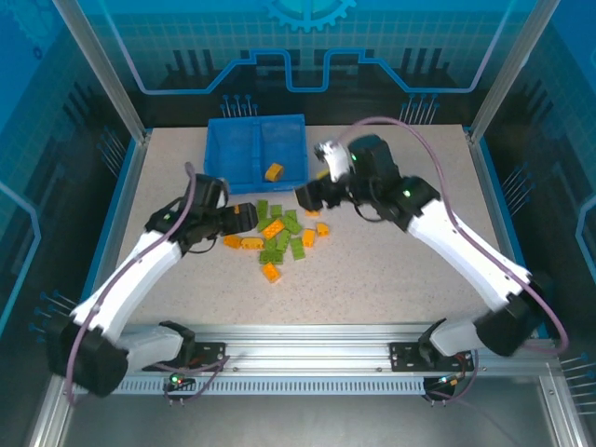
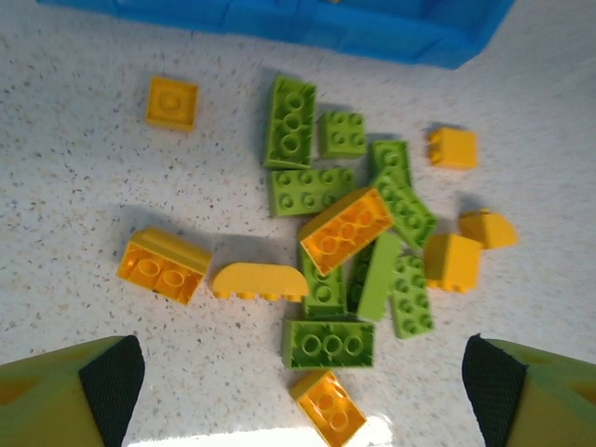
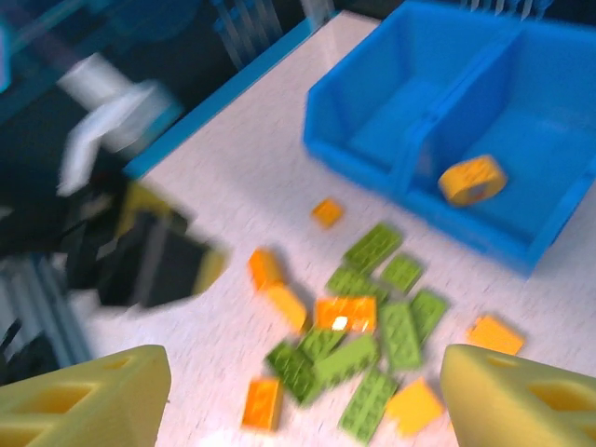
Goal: Sort the legos into containers by color
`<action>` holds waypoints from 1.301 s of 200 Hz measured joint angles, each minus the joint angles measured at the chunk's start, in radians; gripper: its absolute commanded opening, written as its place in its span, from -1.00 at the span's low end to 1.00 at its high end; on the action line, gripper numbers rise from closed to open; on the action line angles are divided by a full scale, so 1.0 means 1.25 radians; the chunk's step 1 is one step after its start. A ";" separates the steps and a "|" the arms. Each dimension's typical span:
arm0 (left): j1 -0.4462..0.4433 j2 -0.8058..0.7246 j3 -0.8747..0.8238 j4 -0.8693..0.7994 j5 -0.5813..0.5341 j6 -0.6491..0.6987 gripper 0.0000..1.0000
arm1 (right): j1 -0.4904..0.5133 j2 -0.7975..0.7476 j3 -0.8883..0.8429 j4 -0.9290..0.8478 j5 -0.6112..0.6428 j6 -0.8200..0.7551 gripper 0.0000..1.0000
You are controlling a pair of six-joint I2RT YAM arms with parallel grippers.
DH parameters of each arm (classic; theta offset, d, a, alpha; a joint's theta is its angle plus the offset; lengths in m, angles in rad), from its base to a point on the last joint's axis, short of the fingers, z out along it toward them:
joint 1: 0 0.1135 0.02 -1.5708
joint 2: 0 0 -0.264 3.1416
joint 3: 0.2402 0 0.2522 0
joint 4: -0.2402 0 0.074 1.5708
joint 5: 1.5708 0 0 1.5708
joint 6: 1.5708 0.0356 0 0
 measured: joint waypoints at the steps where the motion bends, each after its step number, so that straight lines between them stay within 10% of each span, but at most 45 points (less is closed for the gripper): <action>1: -0.001 0.008 0.002 0.000 -0.002 -0.001 0.76 | 0.001 -0.003 -0.005 0.001 -0.002 0.000 0.63; 111: -0.010 0.576 0.283 0.130 -0.103 -0.023 0.36 | 0.029 -0.127 -0.194 -0.045 0.018 0.089 0.78; 260: -0.009 0.609 0.259 0.154 -0.128 -0.025 -0.53 | 0.033 -0.132 -0.197 -0.051 0.031 0.141 0.80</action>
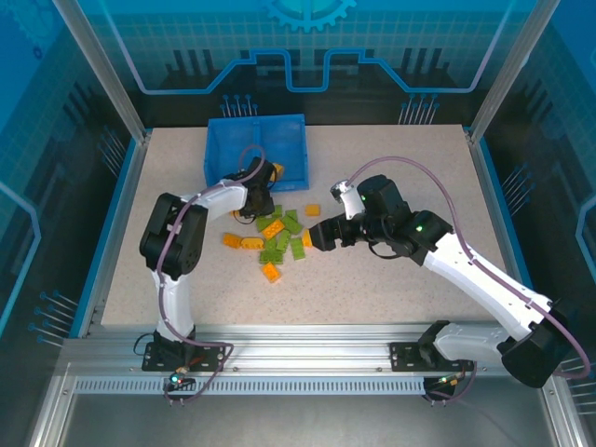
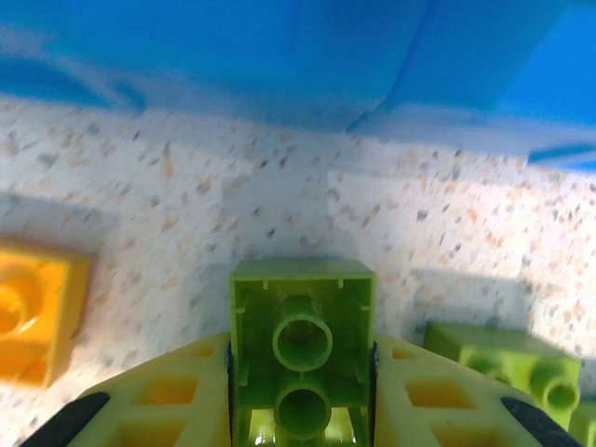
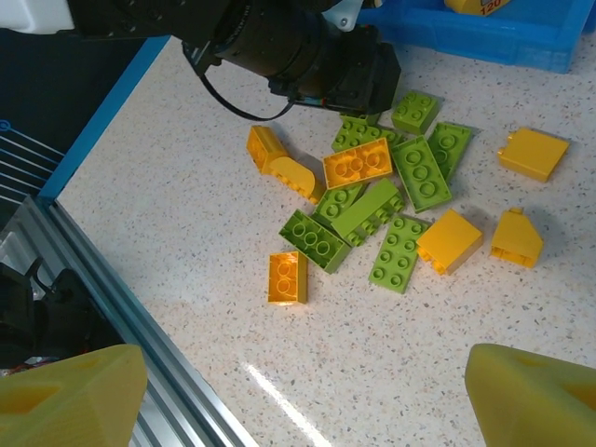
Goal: Sort the legos into containers by color
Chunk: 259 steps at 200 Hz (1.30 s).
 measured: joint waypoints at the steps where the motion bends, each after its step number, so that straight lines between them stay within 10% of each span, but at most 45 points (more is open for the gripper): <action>1: 0.000 -0.002 -0.001 -0.001 0.000 0.000 -0.53 | 0.000 0.000 0.000 0.000 0.000 0.000 0.80; 72: 0.040 -0.243 0.103 -0.055 -0.052 0.027 -0.56 | 0.007 -0.022 0.001 0.000 0.016 0.016 0.82; 172: 0.187 0.229 0.508 -0.150 0.012 0.044 -0.51 | 0.012 -0.085 0.001 -0.022 0.057 0.030 0.84; 259: 0.203 0.323 0.617 -0.198 0.042 0.051 -0.02 | 0.012 -0.129 -0.002 -0.044 0.090 0.042 0.86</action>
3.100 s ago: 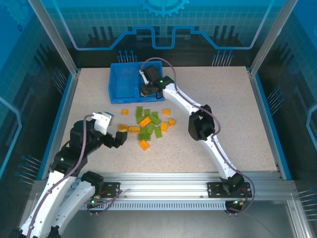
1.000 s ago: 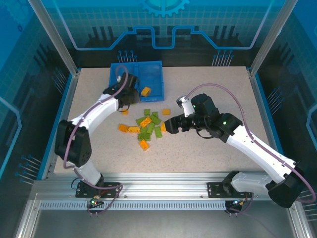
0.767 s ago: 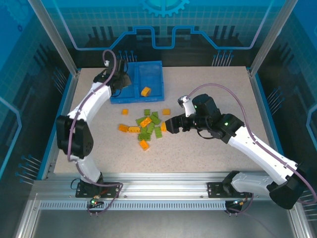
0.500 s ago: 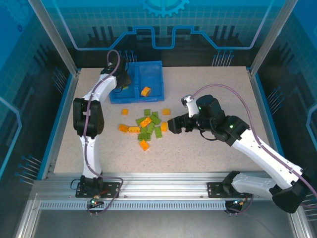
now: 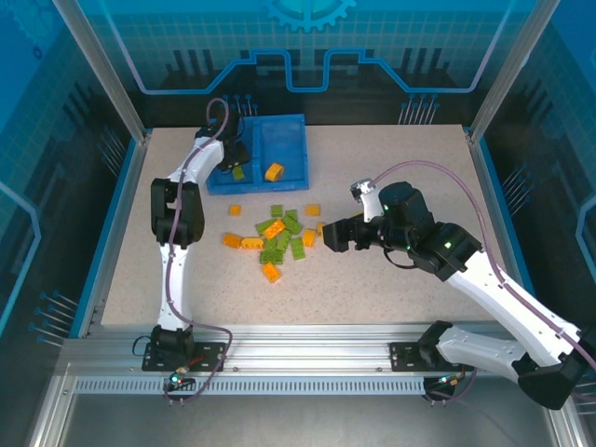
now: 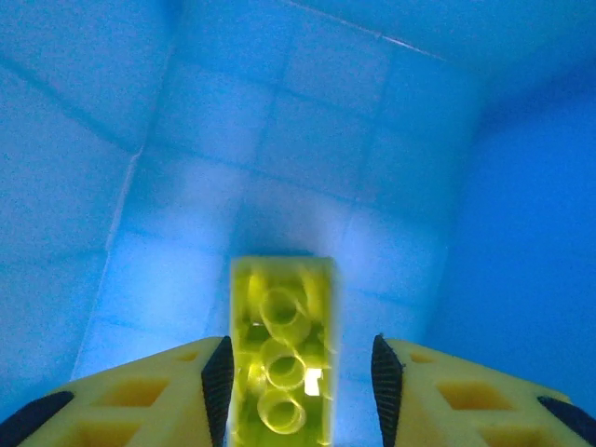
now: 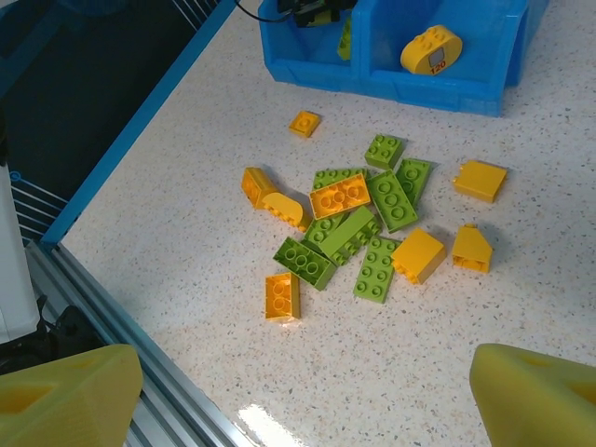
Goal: Sort the legos into containers by color
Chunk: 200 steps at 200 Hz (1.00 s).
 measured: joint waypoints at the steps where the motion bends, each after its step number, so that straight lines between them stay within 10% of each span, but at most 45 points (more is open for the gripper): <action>1: 0.000 -0.001 0.000 -0.001 0.000 0.000 -0.01 | 0.000 0.000 0.000 0.000 0.001 0.000 0.86; 47: 0.000 -0.094 -0.039 -0.006 0.019 -0.003 -0.02 | 0.000 0.000 -0.018 0.002 0.023 0.009 0.89; 88: -0.027 -0.467 -0.318 0.068 0.072 -0.010 -0.03 | 0.000 0.078 -0.026 0.013 0.092 -0.002 0.89; 142: -0.349 -0.963 -0.608 0.153 0.117 0.153 0.05 | -0.002 0.320 0.002 0.053 0.161 -0.049 0.81; 200: -0.506 -1.180 -0.837 0.074 0.204 0.451 0.80 | -0.024 0.591 0.120 0.098 0.196 -0.051 0.38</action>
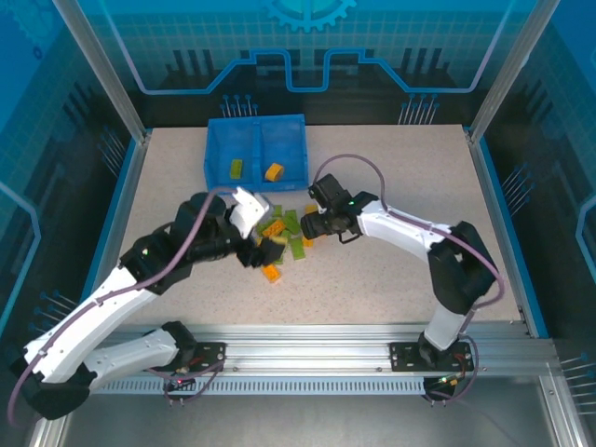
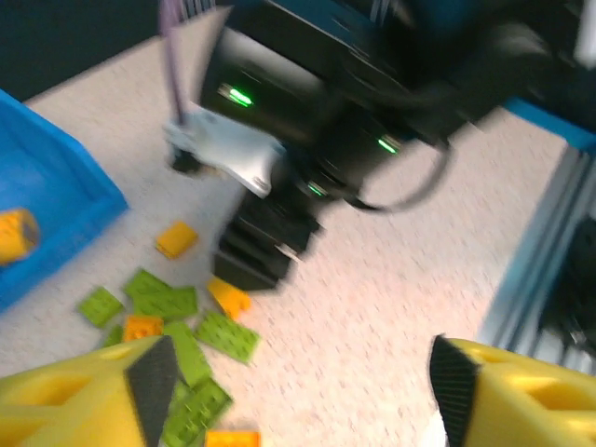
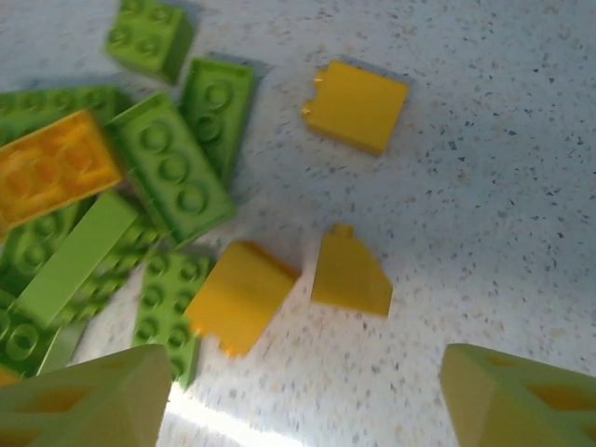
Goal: Sort the legos into containers by color
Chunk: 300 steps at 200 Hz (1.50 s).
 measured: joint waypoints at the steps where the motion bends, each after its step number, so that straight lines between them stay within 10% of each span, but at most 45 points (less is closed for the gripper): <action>1: -0.002 -0.002 -0.005 -0.003 0.002 0.010 0.81 | 0.000 0.002 0.001 0.001 0.001 0.000 0.37; 85: -0.012 -0.137 -0.186 -0.016 0.071 0.297 0.97 | -0.063 0.163 0.059 0.038 -0.021 0.041 0.07; 300: -0.012 -0.174 -0.229 0.011 0.070 0.346 0.98 | -0.061 0.137 0.010 0.015 -0.012 0.063 -0.41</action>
